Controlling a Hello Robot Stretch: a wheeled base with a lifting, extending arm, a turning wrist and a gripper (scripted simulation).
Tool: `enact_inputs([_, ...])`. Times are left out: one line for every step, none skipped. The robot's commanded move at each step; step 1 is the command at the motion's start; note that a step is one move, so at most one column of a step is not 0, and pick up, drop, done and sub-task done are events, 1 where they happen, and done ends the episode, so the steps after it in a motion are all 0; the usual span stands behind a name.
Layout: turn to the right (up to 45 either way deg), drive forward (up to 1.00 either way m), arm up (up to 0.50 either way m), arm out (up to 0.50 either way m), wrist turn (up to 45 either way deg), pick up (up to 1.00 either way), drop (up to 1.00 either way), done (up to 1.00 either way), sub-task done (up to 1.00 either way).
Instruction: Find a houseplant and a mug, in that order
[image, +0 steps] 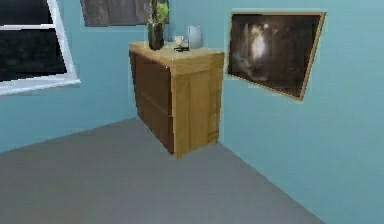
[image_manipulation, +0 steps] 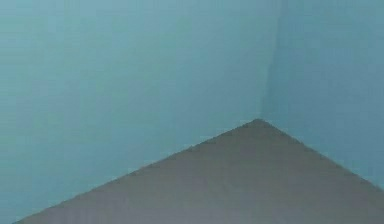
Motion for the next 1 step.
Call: enact_inputs([3.0,0.0,0.0,0.0,0.0,0.0,0.0,0.0,0.0])
